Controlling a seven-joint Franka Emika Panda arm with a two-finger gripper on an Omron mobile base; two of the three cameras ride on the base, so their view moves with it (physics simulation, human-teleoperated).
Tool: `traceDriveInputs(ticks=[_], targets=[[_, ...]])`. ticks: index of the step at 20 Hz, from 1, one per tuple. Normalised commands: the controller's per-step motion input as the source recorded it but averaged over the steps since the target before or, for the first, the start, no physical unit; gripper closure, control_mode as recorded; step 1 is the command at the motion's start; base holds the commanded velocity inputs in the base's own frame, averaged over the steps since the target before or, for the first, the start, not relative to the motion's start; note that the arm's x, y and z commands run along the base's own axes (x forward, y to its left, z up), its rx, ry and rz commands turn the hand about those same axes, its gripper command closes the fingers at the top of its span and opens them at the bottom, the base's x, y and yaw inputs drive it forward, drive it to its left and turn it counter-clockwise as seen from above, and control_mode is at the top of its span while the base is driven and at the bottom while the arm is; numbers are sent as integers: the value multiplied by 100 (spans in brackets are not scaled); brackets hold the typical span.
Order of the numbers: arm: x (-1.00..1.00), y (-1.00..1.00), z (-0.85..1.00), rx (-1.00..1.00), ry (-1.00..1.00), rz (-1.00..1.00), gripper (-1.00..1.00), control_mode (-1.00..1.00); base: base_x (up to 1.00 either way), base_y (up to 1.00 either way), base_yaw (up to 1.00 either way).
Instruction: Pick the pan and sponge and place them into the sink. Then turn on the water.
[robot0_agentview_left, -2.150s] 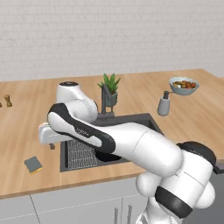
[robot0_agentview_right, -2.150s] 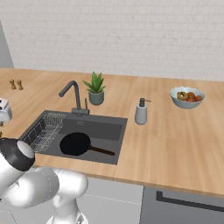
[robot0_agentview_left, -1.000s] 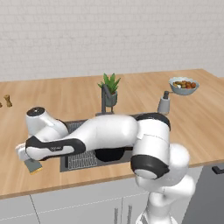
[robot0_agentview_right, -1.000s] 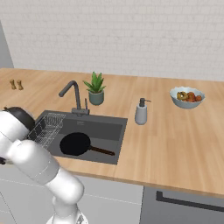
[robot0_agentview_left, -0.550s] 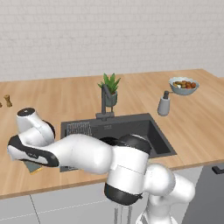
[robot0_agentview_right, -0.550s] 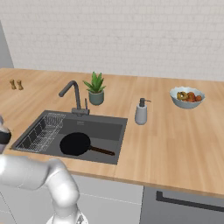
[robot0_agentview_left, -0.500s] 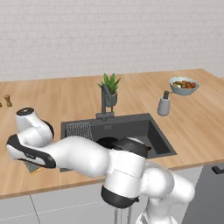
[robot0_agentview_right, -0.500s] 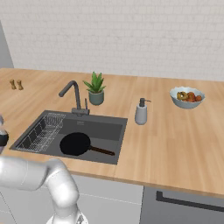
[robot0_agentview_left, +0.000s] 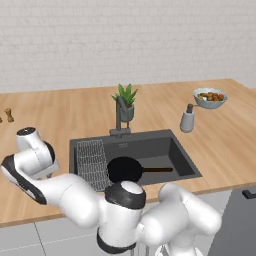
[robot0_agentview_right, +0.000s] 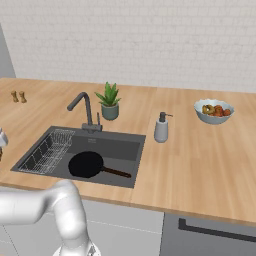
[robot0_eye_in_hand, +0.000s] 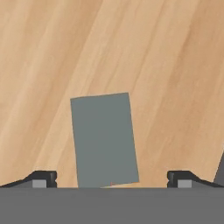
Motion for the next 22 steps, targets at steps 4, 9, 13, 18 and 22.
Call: traceDriveInputs(ticks=[4, 9, 13, 18, 22], targets=[[6, 19, -24, 0, 0, 0, -100, -100, 0, 0, 0], [9, 11, -29, 0, 0, 0, -100, -100, 0, 0, 0], [10, 0, -26, 0, 0, 0, -100, -100, 0, 0, 0], [0, 0, -14, 0, 0, 0, -100, -100, 0, 0, 0], [0, 0, -18, 0, 0, 0, -100, -100, 0, 0, 0]])
